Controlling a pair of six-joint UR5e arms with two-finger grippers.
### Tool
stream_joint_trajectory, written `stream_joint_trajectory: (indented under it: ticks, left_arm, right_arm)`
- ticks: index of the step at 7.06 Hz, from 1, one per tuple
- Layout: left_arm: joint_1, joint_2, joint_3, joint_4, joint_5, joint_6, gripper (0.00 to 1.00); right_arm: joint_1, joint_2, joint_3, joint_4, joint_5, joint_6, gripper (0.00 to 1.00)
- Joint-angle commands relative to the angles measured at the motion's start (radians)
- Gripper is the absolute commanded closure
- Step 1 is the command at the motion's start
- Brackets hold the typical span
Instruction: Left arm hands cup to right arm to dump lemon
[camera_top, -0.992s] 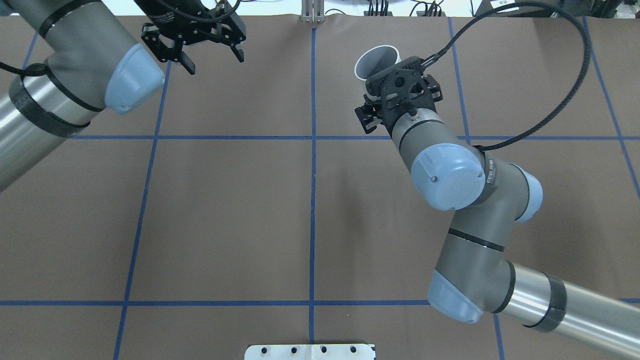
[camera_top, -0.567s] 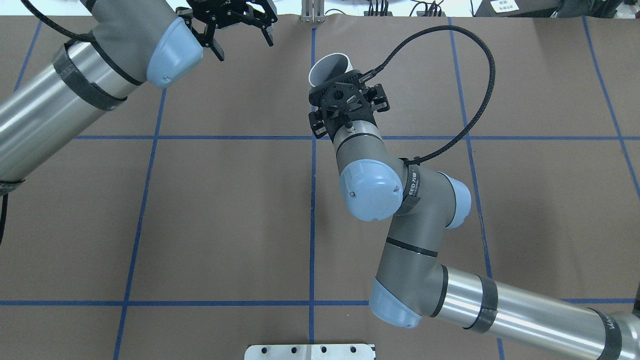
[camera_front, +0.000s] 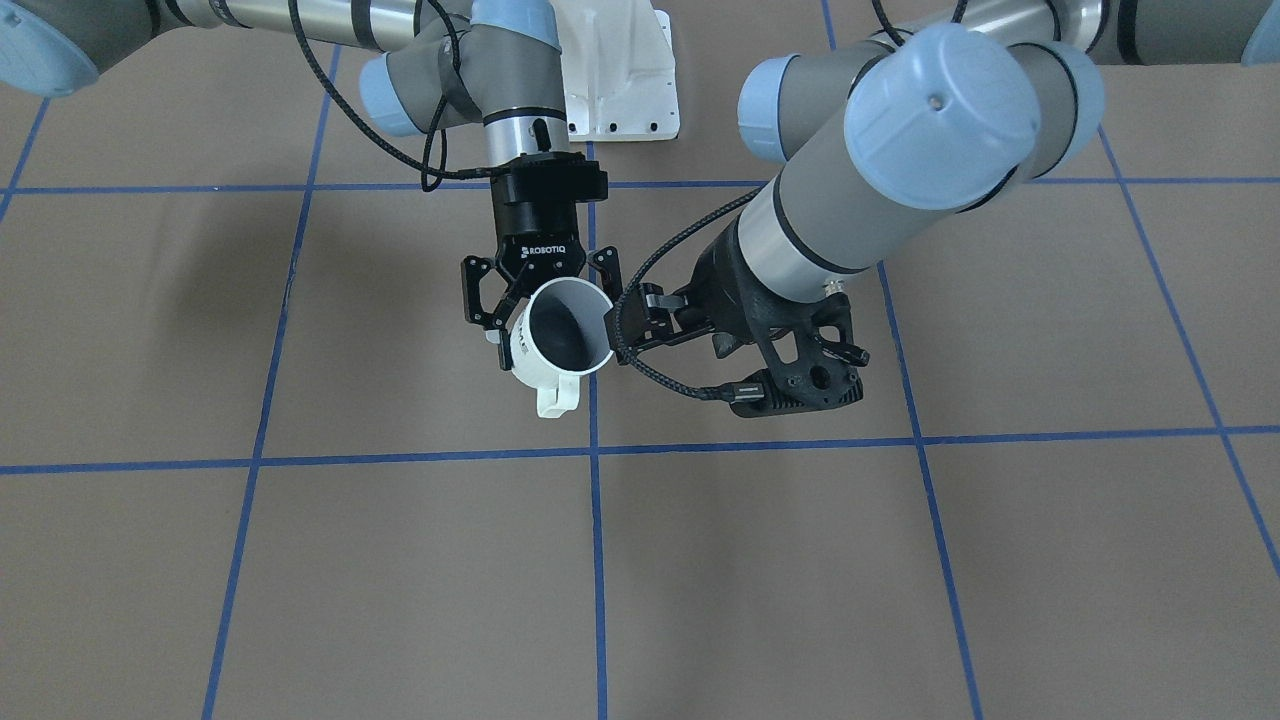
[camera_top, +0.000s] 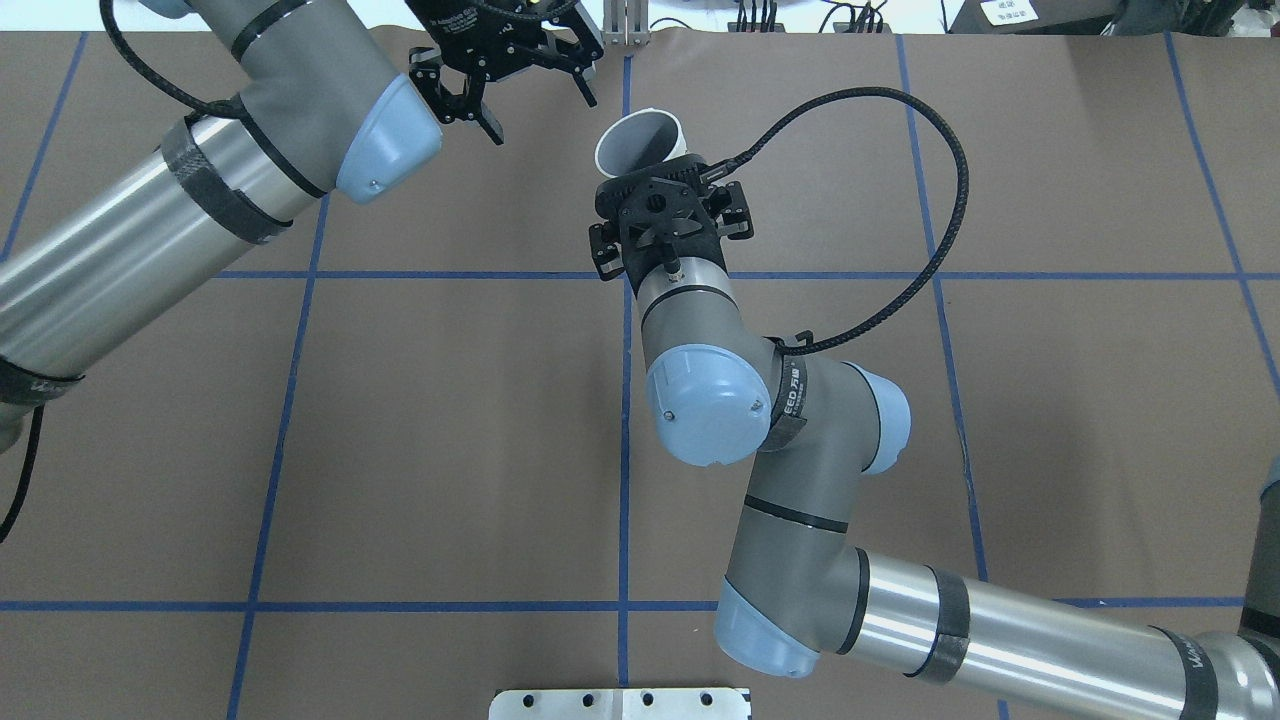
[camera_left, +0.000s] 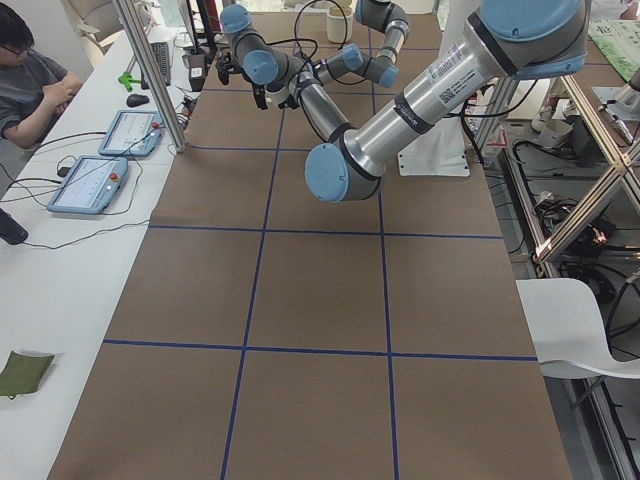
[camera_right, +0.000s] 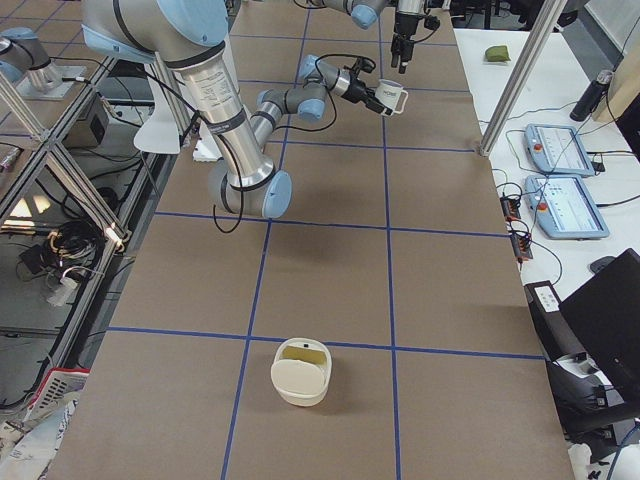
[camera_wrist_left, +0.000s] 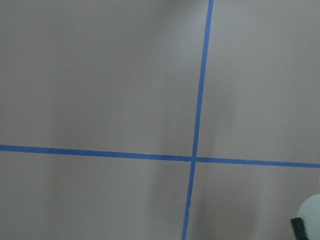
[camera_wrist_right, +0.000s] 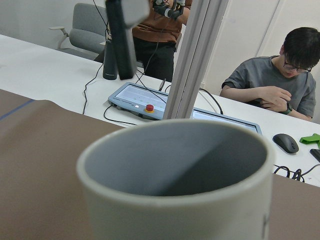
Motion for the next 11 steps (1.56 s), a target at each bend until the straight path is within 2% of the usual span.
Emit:
stream_joint_trajectory:
  ticks: [1,2,4,5,6,11]
  left_arm:
    - [0.035,-0.002,-0.002,-0.01,-0.006,-0.009,0.0]
    - [0.039,-0.005,-0.004,-0.01,-0.006,-0.009,0.12]
    - [0.05,-0.016,-0.004,-0.008,-0.008,-0.009,0.46]
    - [0.052,-0.022,-0.004,-0.008,-0.008,-0.009,0.53]
    - [0.052,-0.024,-0.004,-0.008,-0.008,-0.009,0.59]
    - [0.052,-0.024,0.001,-0.008,-0.006,-0.009,0.59]
  right_arm:
    - [-0.001,0.001,0.001,0.016,-0.002,0.006,1.0]
    - [-0.001,0.0,-0.001,0.016,-0.001,0.006,1.0]
    - [-0.001,0.0,0.001,0.016,-0.002,0.0,1.0]
    - [-0.001,-0.003,0.001,0.016,-0.002,0.0,1.0]
    - [-0.001,-0.005,0.001,0.016,-0.001,-0.003,1.0]
    - [-0.004,-0.011,0.005,0.017,-0.001,-0.006,1.0]
